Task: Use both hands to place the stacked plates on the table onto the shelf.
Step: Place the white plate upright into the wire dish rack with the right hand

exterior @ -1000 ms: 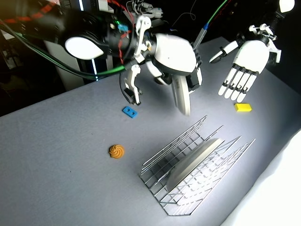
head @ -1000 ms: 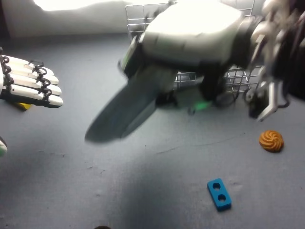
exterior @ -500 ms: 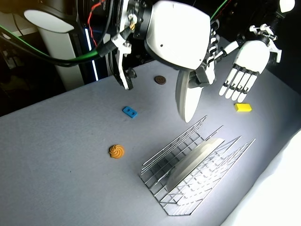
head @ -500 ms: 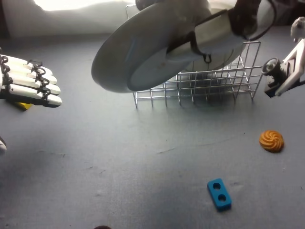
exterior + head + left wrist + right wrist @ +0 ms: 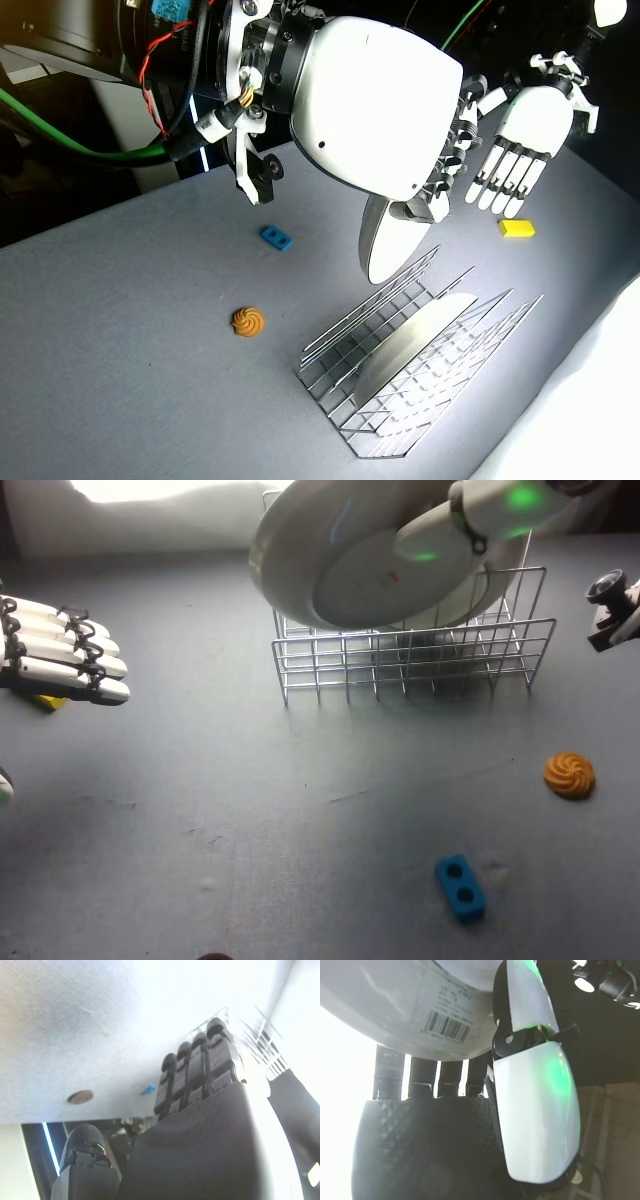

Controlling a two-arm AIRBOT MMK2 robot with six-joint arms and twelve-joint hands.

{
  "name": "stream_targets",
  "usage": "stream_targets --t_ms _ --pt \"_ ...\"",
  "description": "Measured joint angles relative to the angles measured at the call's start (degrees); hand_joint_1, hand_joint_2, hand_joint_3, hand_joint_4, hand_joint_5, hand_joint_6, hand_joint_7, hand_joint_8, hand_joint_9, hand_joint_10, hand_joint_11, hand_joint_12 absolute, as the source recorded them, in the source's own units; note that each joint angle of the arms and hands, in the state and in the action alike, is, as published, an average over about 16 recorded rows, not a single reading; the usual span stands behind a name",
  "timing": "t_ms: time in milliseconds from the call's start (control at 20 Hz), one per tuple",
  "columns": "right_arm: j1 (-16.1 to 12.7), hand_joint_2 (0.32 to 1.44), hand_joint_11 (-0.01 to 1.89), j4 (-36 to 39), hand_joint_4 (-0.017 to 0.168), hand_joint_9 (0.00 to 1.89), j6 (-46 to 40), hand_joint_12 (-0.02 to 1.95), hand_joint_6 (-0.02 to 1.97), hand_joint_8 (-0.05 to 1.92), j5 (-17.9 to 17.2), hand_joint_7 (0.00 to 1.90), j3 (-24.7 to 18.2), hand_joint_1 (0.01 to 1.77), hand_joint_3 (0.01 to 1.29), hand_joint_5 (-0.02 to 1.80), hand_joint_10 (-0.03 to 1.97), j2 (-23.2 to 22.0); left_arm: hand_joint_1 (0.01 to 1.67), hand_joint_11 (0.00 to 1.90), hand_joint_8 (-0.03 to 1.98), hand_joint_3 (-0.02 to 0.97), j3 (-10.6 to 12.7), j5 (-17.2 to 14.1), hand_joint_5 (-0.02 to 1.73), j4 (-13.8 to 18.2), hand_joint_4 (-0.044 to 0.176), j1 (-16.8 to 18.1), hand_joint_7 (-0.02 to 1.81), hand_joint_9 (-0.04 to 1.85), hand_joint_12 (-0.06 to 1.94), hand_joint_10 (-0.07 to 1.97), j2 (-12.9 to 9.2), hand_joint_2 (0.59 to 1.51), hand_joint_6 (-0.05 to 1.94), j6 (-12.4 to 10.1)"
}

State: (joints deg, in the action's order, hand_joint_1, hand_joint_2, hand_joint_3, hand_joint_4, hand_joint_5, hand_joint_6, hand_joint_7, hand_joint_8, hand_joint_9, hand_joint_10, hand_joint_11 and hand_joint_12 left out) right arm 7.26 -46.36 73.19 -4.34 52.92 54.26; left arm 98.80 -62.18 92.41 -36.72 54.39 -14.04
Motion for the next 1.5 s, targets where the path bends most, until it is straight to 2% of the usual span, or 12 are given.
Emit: stream_targets --t_ms 150,400,550,750,1050,1500 --pt "0.6 1.0 0.93 -0.6 0.003 1.14 0.0 1.07 0.98 0.77 -0.1 1.07 1.4 1.29 0.01 0.94 0.52 -0.1 0.01 0.02 0.0 0.014 0.0 0.0 0.06 0.0 0.005 0.0 0.04 0.03 0.01 -0.05 0.0 1.074 0.01 0.0" --pt "2.2 1.0 0.94 -1.2 -0.003 1.13 0.0 1.07 0.96 0.74 -0.3 1.08 4.0 1.3 0.01 0.94 0.62 0.8 0.01 0.02 0.01 0.014 0.0 0.0 0.06 0.0 0.005 0.0 0.03 0.02 0.02 -0.05 0.0 1.071 0.01 0.0" --pt "3.3 1.0 0.94 -1.3 -0.004 1.15 0.0 1.09 0.97 0.75 -0.7 1.08 5.6 1.3 0.01 0.93 0.57 1.8 0.01 0.02 0.0 0.014 0.0 0.0 0.06 0.0 0.006 0.0 0.04 0.02 0.02 -0.05 0.0 1.071 0.01 0.0" --pt "4.4 1.0 0.94 -1.4 -0.006 1.16 0.0 1.11 0.97 0.78 -1.2 1.08 7.9 1.3 0.01 0.91 0.6 3.9 0.01 0.02 0.0 0.014 0.0 0.0 0.06 0.0 0.005 0.0 0.04 0.02 0.01 -0.05 0.0 1.071 0.01 0.0" --pt "5.7 1.0 0.95 -1.1 -0.004 1.23 0.0 1.11 0.98 0.8 -2.2 1.08 11.5 1.3 0.01 0.9 0.36 7.3 0.01 0.02 0.0 0.014 0.0 0.0 0.06 0.0 0.006 0.0 0.04 0.02 0.01 -0.05 0.0 1.076 0.01 0.0" --pt "8.1 1.0 0.94 0.7 -0.005 1.27 -0.2 1.09 0.96 0.77 -4.2 1.11 14.7 1.29 0.01 0.91 0.25 10.9 0.01 0.02 0.0 0.014 0.0 0.0 0.06 0.0 0.006 0.0 0.04 0.03 0.01 -0.05 0.0 1.08 0.01 0.0"
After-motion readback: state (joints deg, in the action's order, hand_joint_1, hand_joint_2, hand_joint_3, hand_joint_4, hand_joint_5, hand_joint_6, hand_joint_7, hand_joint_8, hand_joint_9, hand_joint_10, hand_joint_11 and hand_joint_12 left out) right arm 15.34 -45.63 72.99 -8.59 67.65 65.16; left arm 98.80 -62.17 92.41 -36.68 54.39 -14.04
